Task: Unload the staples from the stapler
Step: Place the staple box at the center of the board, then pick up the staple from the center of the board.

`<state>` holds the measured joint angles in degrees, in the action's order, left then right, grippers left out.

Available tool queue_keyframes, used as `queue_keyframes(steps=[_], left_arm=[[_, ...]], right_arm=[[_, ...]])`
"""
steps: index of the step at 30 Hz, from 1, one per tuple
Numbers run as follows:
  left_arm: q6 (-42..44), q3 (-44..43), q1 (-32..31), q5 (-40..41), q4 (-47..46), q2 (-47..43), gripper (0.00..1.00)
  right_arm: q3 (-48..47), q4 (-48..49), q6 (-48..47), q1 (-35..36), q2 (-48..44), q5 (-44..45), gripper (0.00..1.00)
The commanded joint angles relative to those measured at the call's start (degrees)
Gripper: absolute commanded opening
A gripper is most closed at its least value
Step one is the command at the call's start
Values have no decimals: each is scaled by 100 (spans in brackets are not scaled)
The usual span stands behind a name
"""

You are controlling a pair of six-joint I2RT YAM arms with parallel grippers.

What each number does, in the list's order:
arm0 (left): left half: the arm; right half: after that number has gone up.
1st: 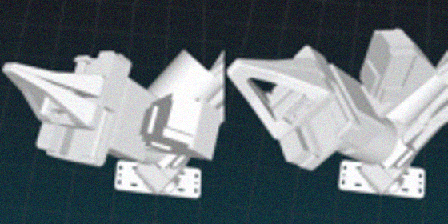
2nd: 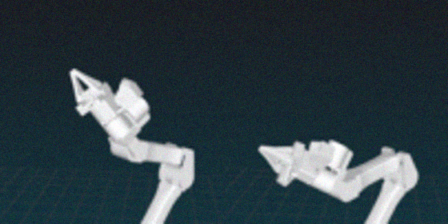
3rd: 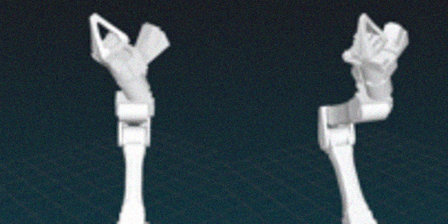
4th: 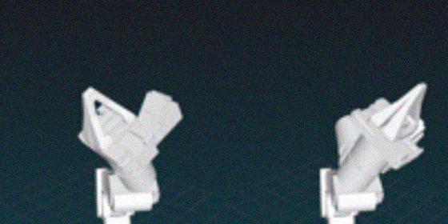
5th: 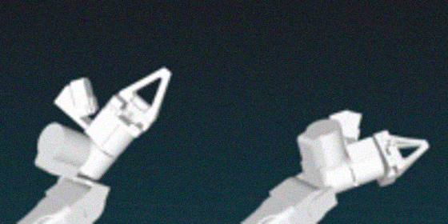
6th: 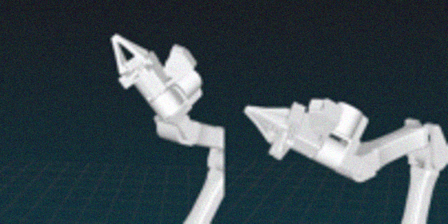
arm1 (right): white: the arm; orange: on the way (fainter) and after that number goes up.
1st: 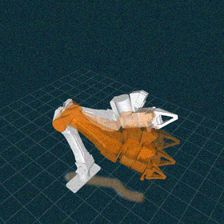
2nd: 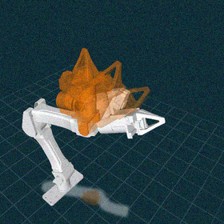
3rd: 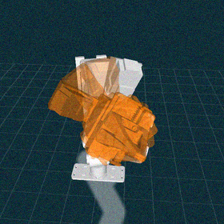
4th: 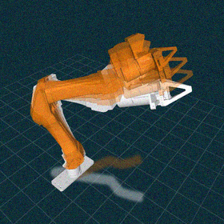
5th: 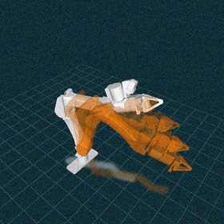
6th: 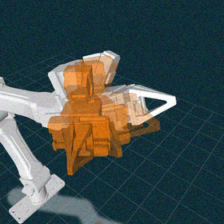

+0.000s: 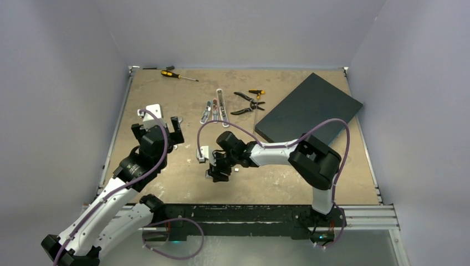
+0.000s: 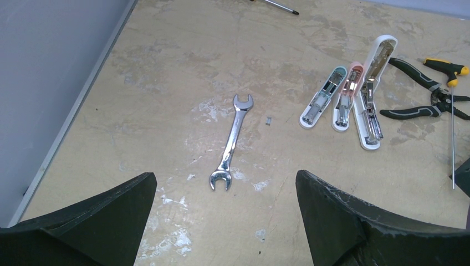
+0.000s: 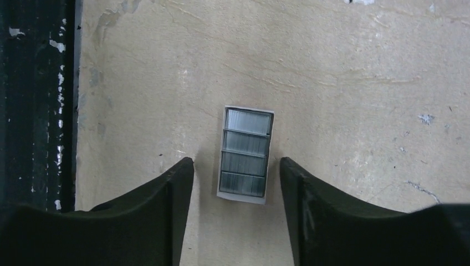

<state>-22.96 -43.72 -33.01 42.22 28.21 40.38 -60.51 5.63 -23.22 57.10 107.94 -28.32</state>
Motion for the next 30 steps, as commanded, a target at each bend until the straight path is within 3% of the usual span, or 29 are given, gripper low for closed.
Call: queue_keyframes(steps=[1, 6, 12, 18, 21, 30], left_arm=[[77, -168, 23, 10, -73, -12, 95], [81, -171, 23, 31, -69, -35, 95], [81, -168, 23, 41, -70, -61, 95], [82, -167, 23, 39, -64, -43, 95], [89, -171, 23, 37, -58, -48, 95], [90, -171, 30, 57, -61, -48, 95]], right_arm=[[68, -47, 91, 23, -257, -102, 65], [93, 321, 847, 20, -682, 203, 70], [353, 790, 3169, 13, -1169, 2149, 64], [412, 215, 5118, 18, -1262, 3378, 59], [281, -253, 5181, 8, -1193, 3653, 61], [-470, -1116, 3439, 5, -578, 2985, 63]])
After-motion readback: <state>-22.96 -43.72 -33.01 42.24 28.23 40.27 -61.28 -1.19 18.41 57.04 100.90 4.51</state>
